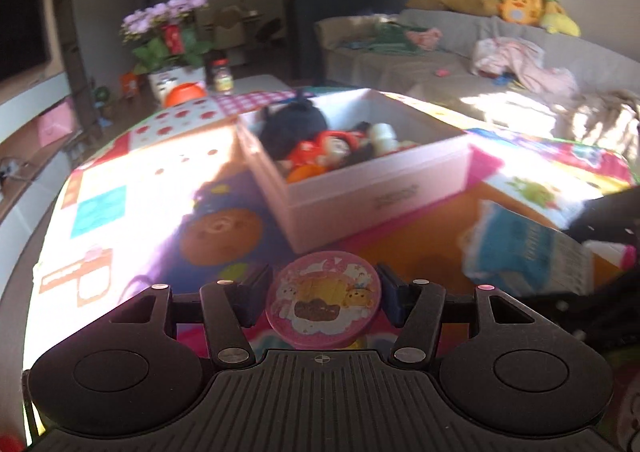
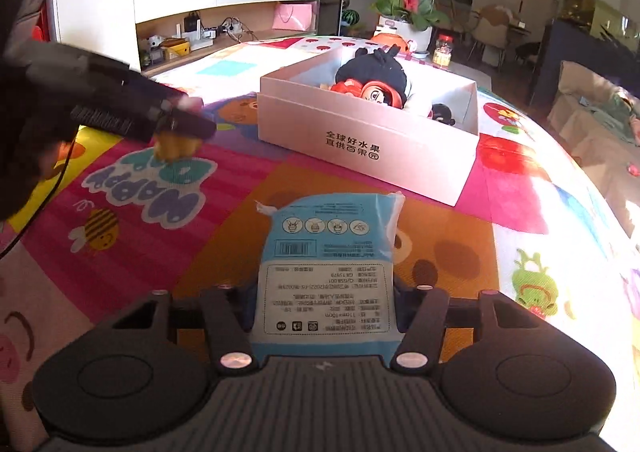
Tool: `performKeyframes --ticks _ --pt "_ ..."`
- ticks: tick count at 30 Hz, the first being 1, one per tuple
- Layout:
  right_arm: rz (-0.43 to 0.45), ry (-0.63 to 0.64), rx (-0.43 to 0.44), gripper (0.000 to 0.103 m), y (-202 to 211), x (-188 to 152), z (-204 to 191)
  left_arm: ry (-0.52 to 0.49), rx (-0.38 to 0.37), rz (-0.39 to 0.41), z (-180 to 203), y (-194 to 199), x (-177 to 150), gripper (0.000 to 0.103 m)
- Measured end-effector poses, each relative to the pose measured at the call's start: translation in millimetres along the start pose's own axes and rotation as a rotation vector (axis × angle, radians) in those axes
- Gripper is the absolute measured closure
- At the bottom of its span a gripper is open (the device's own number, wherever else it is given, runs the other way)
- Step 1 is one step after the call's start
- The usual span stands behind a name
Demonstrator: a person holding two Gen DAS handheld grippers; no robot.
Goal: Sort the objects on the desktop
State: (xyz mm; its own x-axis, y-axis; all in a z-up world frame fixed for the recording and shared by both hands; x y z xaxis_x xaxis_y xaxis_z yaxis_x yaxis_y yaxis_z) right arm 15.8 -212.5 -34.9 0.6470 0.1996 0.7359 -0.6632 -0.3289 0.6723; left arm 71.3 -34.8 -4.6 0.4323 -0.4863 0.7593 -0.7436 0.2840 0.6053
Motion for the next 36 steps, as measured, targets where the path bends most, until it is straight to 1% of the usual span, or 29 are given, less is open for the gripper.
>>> performKeyframes --ticks 2,4,5,9,12,14,16,18,21,22,23,24,25,26,28,31,34,36 --pt "-0.006 -0.002 0.007 0.049 4 0 1 -0.044 -0.049 -0.003 24 4 0 0.042" --pt "-0.015 -0.005 0.016 0.049 10 0 2 -0.063 -0.083 0.000 38 7 2 0.042" --pt "-0.016 -0.002 0.018 0.050 15 1 2 -0.064 -0.089 0.006 41 10 4 0.042" --pt "0.006 0.005 0.042 0.050 41 12 3 -0.043 -0.076 0.061 33 21 25 0.042" --pt "0.063 0.010 0.051 0.050 66 30 5 -0.044 -0.037 0.134 20 31 52 0.042" --pt "0.120 0.022 0.034 0.050 77 51 9 -0.043 0.000 0.191 9 32 73 0.042" --pt "0.177 0.030 -0.004 0.050 78 76 15 -0.034 0.036 0.245 -3 27 96 0.042" --pt "0.237 0.017 -0.034 0.050 72 107 24 -0.016 0.062 0.286 -14 17 117 0.042" --pt "0.323 -0.029 -0.058 0.049 51 156 35 0.040 0.099 0.349 -36 -6 149 0.040" --pt "0.367 -0.044 -0.078 0.048 42 172 40 0.080 0.108 0.350 -46 -16 156 0.036" --pt "0.410 -0.057 -0.085 0.044 32 185 44 0.124 0.093 0.333 -56 -26 160 0.033" --pt "0.405 -0.066 -0.077 0.029 20 192 47 0.169 0.073 0.313 -64 -33 160 0.028" --pt "0.388 -0.085 -0.076 0.027 9 196 50 0.216 0.056 0.291 -72 -37 158 0.025" --pt "0.369 -0.110 -0.075 0.027 0 196 53 0.238 0.047 0.275 -75 -39 153 0.021" --pt "0.333 -0.127 -0.045 0.027 -11 186 55 0.220 0.059 0.258 -75 -37 139 0.008" --pt "0.282 -0.126 -0.042 0.027 -24 159 54 0.141 0.120 0.202 -65 -40 109 0.007" --pt "0.228 -0.107 -0.048 0.027 -38 132 49 0.104 0.134 0.131 -49 -50 81 0.006" --pt "0.207 -0.090 -0.050 0.027 -42 119 44 0.098 0.137 0.101 -41 -51 65 0.006"
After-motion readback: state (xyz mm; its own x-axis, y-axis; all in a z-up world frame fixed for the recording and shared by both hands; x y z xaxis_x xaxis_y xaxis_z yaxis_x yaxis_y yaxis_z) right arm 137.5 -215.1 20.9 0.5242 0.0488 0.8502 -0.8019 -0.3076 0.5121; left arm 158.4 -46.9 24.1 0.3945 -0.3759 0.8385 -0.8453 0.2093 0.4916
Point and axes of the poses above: each gripper's, at about its wrist camera, not at the fingertips, and y roughly against the way its jaws point, z to its right, x to its top, the point moved 9 cm from there along -y, roughly the way its jaws point, and after that the axes turned 11 degrees about -y, right-handed, at the moved point
